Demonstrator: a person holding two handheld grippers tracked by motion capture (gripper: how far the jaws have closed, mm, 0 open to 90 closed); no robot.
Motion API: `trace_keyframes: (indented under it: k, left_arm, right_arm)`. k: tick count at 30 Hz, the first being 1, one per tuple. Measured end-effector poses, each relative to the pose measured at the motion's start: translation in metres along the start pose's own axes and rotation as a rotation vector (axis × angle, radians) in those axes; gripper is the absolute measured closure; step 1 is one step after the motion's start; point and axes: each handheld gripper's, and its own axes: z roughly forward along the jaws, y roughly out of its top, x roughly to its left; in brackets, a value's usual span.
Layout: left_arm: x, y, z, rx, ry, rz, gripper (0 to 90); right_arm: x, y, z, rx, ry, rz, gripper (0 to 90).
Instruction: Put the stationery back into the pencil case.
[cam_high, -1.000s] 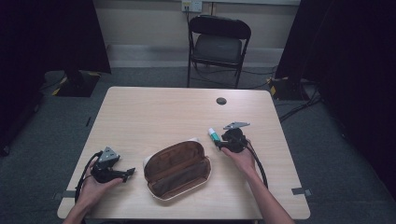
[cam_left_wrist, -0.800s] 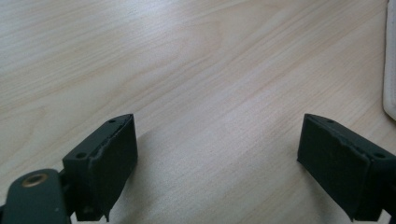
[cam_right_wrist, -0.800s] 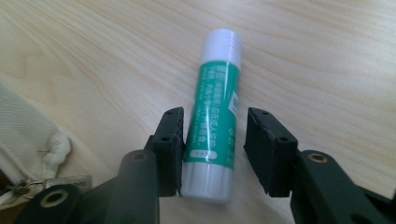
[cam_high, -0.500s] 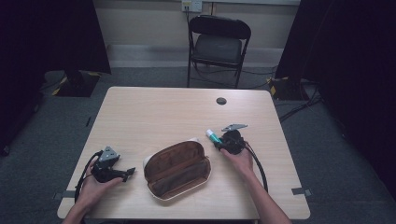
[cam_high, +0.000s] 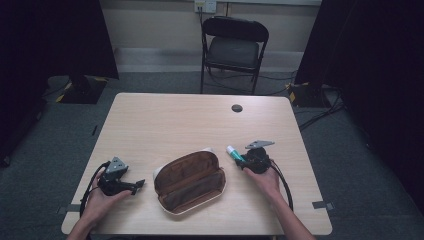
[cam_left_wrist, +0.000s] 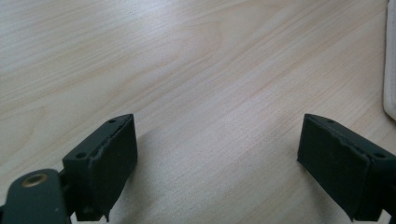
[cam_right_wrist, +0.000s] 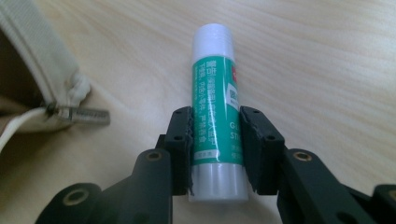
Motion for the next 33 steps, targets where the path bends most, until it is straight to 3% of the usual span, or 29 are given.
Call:
trace_keyframes:
  k: [7, 17, 25, 33]
  left_arm:
    - [-0.001, 0.0, 0.0, 0.001, 0.001, -0.004, 11.9]
    - [-0.001, 0.0, 0.0, 0.003, 0.001, -0.003, 11.9]
    - [-0.001, 0.0, 0.0, 0.001, 0.002, -0.004, 11.9]
    - [-0.001, 0.0, 0.0, 0.001, 0.001, -0.003, 11.9]
  right_arm:
    - [0.003, -0.012, -0.018, 0.05, 0.006, -0.038, 65.8]
    - [0.011, -0.033, -0.038, 0.052, -0.008, -0.058, 60.2]
    - [0.015, -0.03, -0.031, 0.021, -0.023, -0.076, 57.1]
    - [0.014, -0.022, -0.021, 0.01, -0.034, -0.061, 55.6]
